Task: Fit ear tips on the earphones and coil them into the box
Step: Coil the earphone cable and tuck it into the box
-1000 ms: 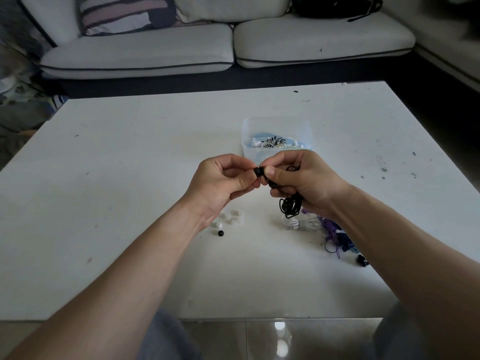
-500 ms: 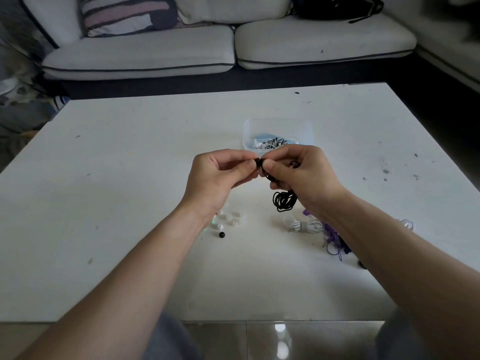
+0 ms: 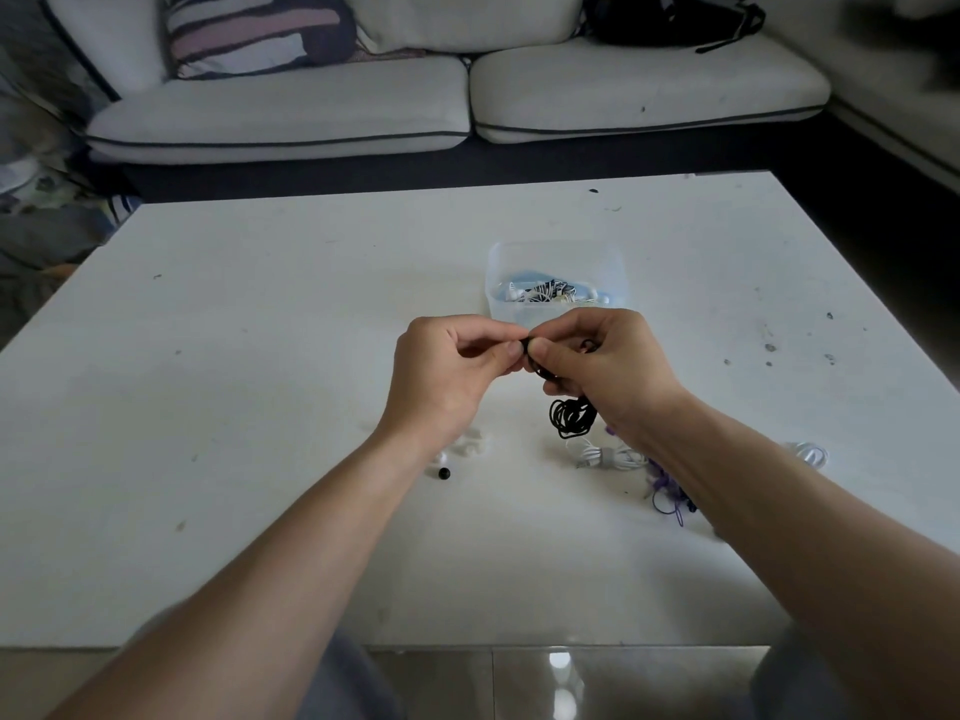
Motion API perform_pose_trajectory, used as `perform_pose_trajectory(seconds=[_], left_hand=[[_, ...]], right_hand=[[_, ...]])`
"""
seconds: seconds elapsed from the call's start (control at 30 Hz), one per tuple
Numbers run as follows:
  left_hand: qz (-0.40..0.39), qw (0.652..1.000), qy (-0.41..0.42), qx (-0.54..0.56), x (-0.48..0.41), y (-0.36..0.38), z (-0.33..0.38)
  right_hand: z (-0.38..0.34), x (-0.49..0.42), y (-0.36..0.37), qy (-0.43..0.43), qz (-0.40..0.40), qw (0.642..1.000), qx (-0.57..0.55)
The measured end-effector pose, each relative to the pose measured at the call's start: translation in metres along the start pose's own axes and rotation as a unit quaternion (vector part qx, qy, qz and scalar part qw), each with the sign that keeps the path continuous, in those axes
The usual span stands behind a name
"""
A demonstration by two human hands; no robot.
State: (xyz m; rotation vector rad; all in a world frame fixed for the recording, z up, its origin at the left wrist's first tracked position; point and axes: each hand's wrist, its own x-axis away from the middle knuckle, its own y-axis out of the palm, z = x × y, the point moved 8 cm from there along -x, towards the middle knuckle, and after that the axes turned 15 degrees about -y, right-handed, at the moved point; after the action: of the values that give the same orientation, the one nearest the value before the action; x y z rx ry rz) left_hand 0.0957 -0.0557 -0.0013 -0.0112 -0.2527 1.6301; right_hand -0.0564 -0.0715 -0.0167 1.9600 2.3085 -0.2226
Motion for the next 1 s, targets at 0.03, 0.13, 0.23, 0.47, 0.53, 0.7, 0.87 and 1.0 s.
perform_pose_trajectory(seconds=[0.03,0.13,0.23,0.47,0.53,0.7,0.87,1.0], left_hand=[[-0.002,1.000,-0.004,0.007,0.000,0.001,0.000],[-0.009,0.997,-0.025,0.071,0.000,0.001,0.000],[-0.015,0.988,-0.057,0.140,-0.001,0.000,-0.002],[-0.037,0.984,-0.095,0.146,-0.004,-0.003,-0.012],[-0.032,0.986,-0.094,0.133,-0.005,-0.004,-0.012],[-0.039,0.985,-0.113,0.125,-0.006,-0.003,-0.013],[-0.025,0.961,-0.193,0.195,-0.007,-0.007,-0.021],[-0.031,0.944,-0.218,0.248,-0.008,-0.010,-0.023]], right_hand=[[0.000,0.000,0.000,0.004,0.000,1.000,-0.003],[-0.002,-0.003,0.000,0.016,-0.008,0.998,-0.053],[-0.005,-0.008,0.000,0.021,-0.015,0.996,-0.086],[-0.002,-0.005,0.003,0.036,-0.030,0.993,-0.109],[0.000,-0.005,0.006,0.050,-0.045,0.990,-0.122],[0.006,-0.002,0.012,0.100,-0.062,0.981,-0.152],[0.013,0.001,0.014,0.176,-0.033,0.960,-0.214],[0.019,0.000,0.010,0.198,0.001,0.951,-0.239]])
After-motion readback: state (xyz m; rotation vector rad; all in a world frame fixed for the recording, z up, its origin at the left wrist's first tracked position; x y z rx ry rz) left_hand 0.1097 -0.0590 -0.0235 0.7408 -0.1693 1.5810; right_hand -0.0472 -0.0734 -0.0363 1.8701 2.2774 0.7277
